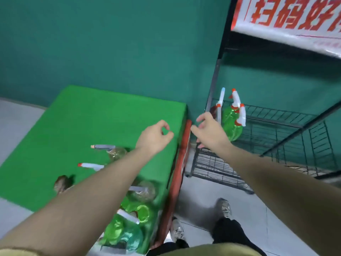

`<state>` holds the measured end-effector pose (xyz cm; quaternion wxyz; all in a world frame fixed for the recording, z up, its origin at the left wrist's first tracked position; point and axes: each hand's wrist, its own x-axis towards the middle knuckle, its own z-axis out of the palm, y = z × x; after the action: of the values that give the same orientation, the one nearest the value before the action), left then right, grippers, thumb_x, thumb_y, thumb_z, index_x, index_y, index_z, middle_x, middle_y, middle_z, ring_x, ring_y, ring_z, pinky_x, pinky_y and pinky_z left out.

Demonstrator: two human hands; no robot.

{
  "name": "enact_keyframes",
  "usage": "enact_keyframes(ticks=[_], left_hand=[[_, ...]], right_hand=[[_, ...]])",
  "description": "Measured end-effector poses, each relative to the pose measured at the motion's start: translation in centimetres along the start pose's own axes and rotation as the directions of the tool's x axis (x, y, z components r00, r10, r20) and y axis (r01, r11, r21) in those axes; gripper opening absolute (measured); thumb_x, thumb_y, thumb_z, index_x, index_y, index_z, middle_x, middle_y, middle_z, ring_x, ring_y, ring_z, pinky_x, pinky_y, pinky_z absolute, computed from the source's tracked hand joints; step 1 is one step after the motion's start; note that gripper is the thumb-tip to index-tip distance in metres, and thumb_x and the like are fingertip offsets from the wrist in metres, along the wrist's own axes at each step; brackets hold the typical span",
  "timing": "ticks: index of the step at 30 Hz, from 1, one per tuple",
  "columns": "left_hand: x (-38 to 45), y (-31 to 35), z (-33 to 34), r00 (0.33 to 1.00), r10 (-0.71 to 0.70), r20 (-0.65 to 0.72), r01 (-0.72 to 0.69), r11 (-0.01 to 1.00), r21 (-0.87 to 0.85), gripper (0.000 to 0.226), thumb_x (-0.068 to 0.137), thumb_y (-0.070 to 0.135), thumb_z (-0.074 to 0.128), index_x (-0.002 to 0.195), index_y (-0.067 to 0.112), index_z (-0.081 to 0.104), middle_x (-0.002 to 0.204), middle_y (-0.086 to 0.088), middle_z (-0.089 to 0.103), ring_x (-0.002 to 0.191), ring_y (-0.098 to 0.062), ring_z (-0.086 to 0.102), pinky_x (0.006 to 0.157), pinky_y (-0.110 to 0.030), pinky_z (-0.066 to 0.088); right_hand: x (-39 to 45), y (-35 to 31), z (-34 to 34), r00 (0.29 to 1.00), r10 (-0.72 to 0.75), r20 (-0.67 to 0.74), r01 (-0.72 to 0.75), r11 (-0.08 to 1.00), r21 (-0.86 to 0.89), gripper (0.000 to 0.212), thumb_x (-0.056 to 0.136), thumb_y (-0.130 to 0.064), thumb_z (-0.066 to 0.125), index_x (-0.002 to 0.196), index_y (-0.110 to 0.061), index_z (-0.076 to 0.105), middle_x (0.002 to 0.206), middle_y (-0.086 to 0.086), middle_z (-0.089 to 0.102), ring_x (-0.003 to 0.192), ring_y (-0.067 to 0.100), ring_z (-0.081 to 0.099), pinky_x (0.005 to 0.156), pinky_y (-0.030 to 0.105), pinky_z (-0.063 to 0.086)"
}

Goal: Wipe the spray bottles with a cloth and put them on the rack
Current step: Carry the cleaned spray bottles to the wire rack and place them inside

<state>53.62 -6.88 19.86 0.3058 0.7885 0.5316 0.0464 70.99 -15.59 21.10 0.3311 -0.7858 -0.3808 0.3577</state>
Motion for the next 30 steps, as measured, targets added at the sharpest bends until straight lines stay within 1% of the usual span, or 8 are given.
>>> enact_keyframes(ticks=[7, 10, 12, 18, 20, 22, 24, 30], left_hand=[[-6.6, -12.5, -3.3, 0.975, -0.221, -0.002, 0.221, 0.975, -0.002, 0.027, 0.099, 0.03, 0.062, 0.119, 0.018, 0.047, 0.094, -0.009, 0.07, 0.074, -0.027, 0.067, 0.063, -0.039, 0.055], [-8.4, -16.3, -3.4, 0.946, -0.323, 0.021, 0.323, 0.946, 0.02, 0.045, 0.102, 0.027, 0.059, 0.14, 0.02, 0.036, 0.091, -0.006, 0.068, 0.062, -0.019, 0.062, 0.045, -0.027, 0.046], [-9.0, -17.9, -3.0, 0.934, -0.354, 0.056, 0.351, 0.935, 0.06, 0.051, 0.104, 0.032, 0.054, 0.149, 0.022, 0.032, 0.093, -0.005, 0.069, 0.064, -0.02, 0.062, 0.049, -0.029, 0.049], [-8.4, -19.9, -0.7, 0.885, -0.438, 0.156, 0.381, 0.876, 0.294, 0.051, 0.108, 0.051, 0.034, 0.155, 0.033, 0.038, 0.135, -0.007, 0.066, 0.105, -0.026, 0.069, 0.096, -0.04, 0.054], [-7.9, -19.5, -0.4, 0.877, -0.447, 0.175, 0.366, 0.859, 0.357, 0.046, 0.109, 0.051, 0.034, 0.145, 0.028, 0.05, 0.114, -0.002, 0.071, 0.097, -0.021, 0.067, 0.089, -0.034, 0.053], [-7.6, -19.2, -0.1, 0.872, -0.458, 0.174, 0.382, 0.858, 0.343, 0.036, 0.11, 0.046, 0.039, 0.129, 0.023, 0.058, 0.082, 0.005, 0.061, 0.071, -0.013, 0.058, 0.061, -0.025, 0.043], [-7.4, -19.2, 0.5, 0.886, -0.439, 0.152, 0.386, 0.877, 0.286, 0.027, 0.108, 0.037, 0.045, 0.119, 0.018, 0.061, 0.074, 0.004, 0.055, 0.067, -0.014, 0.056, 0.05, -0.025, 0.036], [-6.8, -17.2, 0.3, 0.942, -0.274, 0.193, 0.222, 0.941, 0.254, 0.023, 0.106, 0.014, 0.048, 0.117, 0.018, 0.068, 0.098, -0.004, 0.073, 0.078, -0.019, 0.068, 0.075, -0.029, 0.059]], right_hand=[[-1.7, -2.7, 12.9, 0.846, -0.008, 0.533, 0.211, 0.923, -0.321, 0.035, 0.095, -0.033, 0.062, 0.126, -0.017, 0.057, 0.097, 0.003, 0.069, 0.084, 0.023, 0.067, 0.083, 0.037, 0.056], [-2.9, -2.3, 17.0, 0.756, 0.011, 0.655, 0.356, 0.832, -0.425, 0.046, 0.093, -0.043, 0.063, 0.134, -0.022, 0.056, 0.117, 0.003, 0.068, 0.102, 0.021, 0.066, 0.091, 0.035, 0.053], [-3.5, -1.7, 19.1, 0.715, 0.041, 0.698, 0.394, 0.802, -0.45, 0.054, 0.091, -0.049, 0.064, 0.137, -0.022, 0.053, 0.127, 0.001, 0.063, 0.108, 0.02, 0.062, 0.094, 0.035, 0.052], [-3.5, 0.3, 23.1, 0.684, 0.039, 0.729, 0.494, 0.71, -0.502, 0.044, 0.09, -0.04, 0.064, 0.132, -0.028, 0.06, 0.113, 0.004, 0.065, 0.096, 0.024, 0.065, 0.08, 0.032, 0.053], [-3.3, 0.7, 23.5, 0.696, 0.008, 0.718, 0.501, 0.711, -0.494, 0.027, 0.093, -0.035, 0.061, 0.117, -0.026, 0.068, 0.098, 0.003, 0.058, 0.091, 0.026, 0.062, 0.069, 0.031, 0.045], [-3.0, 1.2, 23.3, 0.729, -0.015, 0.685, 0.468, 0.741, -0.482, 0.011, 0.094, -0.03, 0.059, 0.099, -0.024, 0.067, 0.089, 0.001, 0.055, 0.084, 0.026, 0.062, 0.067, 0.033, 0.047], [-2.6, 1.7, 22.4, 0.766, -0.018, 0.642, 0.415, 0.777, -0.473, 0.01, 0.095, -0.03, 0.06, 0.09, -0.022, 0.064, 0.084, 0.001, 0.057, 0.075, 0.022, 0.061, 0.062, 0.031, 0.048], [-2.0, 2.2, 16.1, 0.887, 0.017, 0.462, 0.221, 0.862, -0.456, 0.024, 0.094, -0.038, 0.064, 0.08, -0.021, 0.054, 0.075, -0.001, 0.059, 0.066, 0.017, 0.056, 0.051, 0.027, 0.037]])
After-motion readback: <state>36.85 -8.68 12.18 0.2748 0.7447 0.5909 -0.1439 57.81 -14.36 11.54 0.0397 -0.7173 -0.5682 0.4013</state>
